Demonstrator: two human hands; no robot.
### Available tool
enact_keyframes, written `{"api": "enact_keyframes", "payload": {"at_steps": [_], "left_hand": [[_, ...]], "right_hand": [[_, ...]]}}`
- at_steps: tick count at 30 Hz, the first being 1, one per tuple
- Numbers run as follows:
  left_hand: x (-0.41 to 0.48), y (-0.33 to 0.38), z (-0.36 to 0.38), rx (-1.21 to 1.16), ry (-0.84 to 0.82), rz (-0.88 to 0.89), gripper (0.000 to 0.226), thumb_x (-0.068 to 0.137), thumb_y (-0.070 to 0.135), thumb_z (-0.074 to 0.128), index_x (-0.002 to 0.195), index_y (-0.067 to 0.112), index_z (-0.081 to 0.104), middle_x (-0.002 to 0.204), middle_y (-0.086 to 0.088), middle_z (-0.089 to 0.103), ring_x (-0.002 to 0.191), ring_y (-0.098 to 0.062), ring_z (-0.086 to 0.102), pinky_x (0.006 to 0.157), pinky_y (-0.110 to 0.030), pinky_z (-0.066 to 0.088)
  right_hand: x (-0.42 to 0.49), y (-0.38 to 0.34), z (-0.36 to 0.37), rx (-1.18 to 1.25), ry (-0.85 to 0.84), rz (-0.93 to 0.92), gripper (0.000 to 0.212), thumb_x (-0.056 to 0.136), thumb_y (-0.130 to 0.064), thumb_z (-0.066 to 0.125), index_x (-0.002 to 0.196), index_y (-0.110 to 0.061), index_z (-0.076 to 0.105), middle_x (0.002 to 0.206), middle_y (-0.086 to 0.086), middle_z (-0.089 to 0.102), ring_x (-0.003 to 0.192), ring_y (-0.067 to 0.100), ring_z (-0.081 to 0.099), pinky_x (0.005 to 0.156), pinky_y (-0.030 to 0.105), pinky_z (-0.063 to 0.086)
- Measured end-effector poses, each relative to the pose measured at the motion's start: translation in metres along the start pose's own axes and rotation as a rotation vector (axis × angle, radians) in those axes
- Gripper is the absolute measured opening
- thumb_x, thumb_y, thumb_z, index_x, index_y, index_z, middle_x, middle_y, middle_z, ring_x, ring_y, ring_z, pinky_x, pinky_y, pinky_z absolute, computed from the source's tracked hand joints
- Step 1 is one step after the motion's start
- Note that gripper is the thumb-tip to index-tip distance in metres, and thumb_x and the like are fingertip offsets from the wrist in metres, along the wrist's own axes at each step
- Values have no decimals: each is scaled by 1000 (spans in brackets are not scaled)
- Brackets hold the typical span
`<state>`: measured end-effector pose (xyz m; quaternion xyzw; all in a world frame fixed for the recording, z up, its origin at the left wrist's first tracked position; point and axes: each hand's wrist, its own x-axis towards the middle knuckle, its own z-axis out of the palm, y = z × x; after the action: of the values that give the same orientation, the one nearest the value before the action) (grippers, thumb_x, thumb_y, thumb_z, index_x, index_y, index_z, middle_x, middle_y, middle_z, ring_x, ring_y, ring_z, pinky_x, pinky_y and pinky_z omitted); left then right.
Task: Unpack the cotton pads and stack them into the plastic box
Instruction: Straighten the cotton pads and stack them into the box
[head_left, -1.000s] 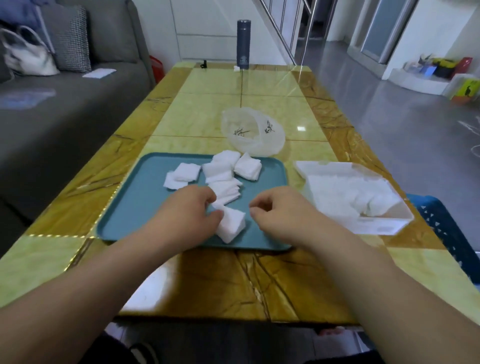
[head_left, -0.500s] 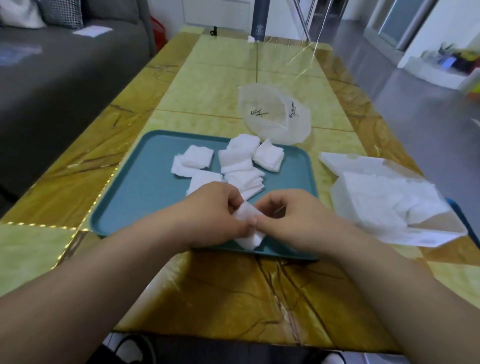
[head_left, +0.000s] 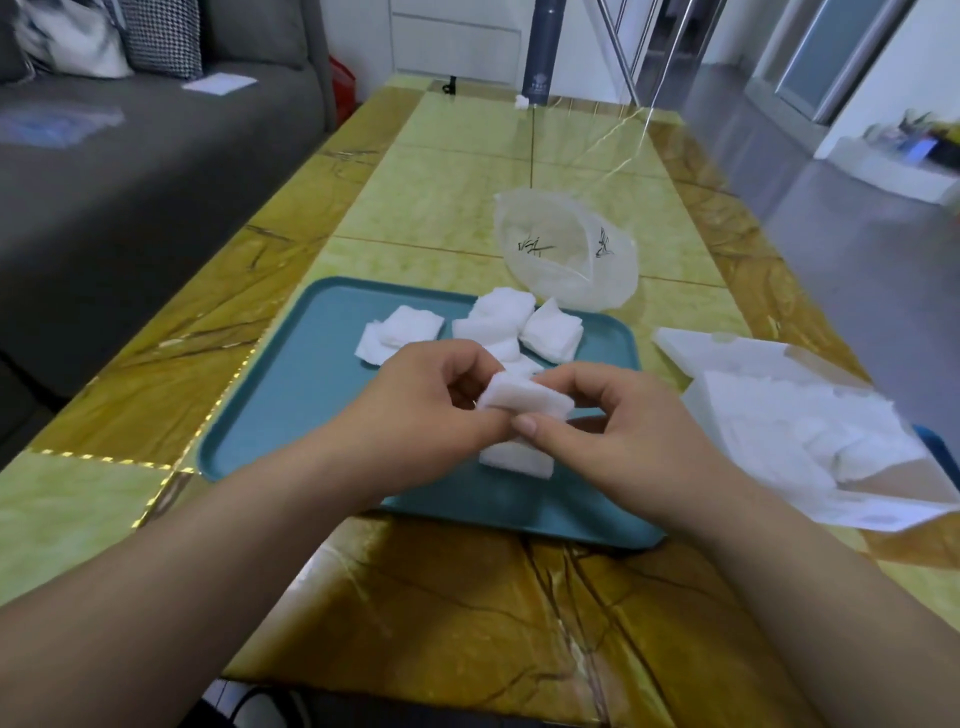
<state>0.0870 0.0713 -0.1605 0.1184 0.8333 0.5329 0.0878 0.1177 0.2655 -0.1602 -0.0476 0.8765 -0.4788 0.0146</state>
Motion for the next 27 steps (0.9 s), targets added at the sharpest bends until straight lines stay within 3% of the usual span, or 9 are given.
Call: {"api": "enact_keyframes", "payload": {"at_steps": [4, 7, 11, 16, 19, 22, 24, 27], "left_hand": [[2, -3, 5, 135, -24, -29, 26, 84, 13, 77, 99, 33, 70, 75, 9, 73, 58, 1, 61, 55, -12, 46], [4, -8, 15, 349, 5, -10, 21, 87, 31, 75, 104, 35, 64, 78, 14, 65, 68, -3, 63, 59, -19, 43], [11, -14, 27, 533, -32, 16, 24, 87, 43, 73, 97, 27, 59, 93, 10, 52, 84, -14, 56, 76, -34, 48], [12, -8, 22, 552, -176, -75, 27, 84, 42, 77, 106, 36, 63, 97, 15, 51, 83, -5, 54, 71, -25, 42], [7, -7, 19, 534, -218, -76, 13, 85, 35, 74, 90, 34, 63, 94, 15, 58, 82, 0, 56, 63, -19, 39], [3, -5, 13, 454, -179, -30, 8, 86, 28, 72, 85, 31, 65, 87, 11, 66, 76, -1, 60, 59, -16, 42], [2, -2, 7, 283, -152, 5, 9, 87, 20, 76, 86, 28, 71, 84, 3, 71, 69, -1, 61, 61, -15, 46], [-4, 9, 0, -131, -232, 13, 12, 90, 5, 76, 95, 16, 78, 93, -14, 76, 78, -14, 65, 70, -31, 55]], "right_hand": [[1, 7, -6, 89, 128, 75, 5, 93, -20, 73, 89, -23, 75, 82, -7, 75, 74, 4, 67, 72, 26, 52], [-1, 6, -6, 272, 110, 172, 8, 99, -15, 66, 98, -19, 73, 89, 3, 79, 85, 17, 77, 80, 39, 63], [-3, 4, -3, 318, 116, 225, 13, 103, -12, 58, 103, -16, 70, 90, 6, 79, 77, 22, 79, 73, 37, 65], [-1, 6, -6, 321, 230, 266, 12, 103, -14, 57, 101, -15, 69, 91, 8, 77, 75, 20, 78, 73, 37, 66], [-1, 10, -8, 328, 254, 281, 12, 103, -14, 58, 102, -15, 69, 91, 9, 77, 78, 23, 79, 76, 43, 66], [-2, 12, -9, 312, 243, 316, 13, 103, -12, 56, 104, -16, 68, 96, 10, 76, 80, 21, 79, 78, 44, 66], [-2, 16, -10, 295, 220, 321, 19, 103, -7, 55, 104, -19, 69, 98, 8, 77, 81, 20, 79, 78, 43, 66], [-2, 16, -12, 243, 125, 255, 21, 99, -6, 63, 104, -23, 75, 93, 1, 80, 89, 22, 78, 79, 38, 66]]}}
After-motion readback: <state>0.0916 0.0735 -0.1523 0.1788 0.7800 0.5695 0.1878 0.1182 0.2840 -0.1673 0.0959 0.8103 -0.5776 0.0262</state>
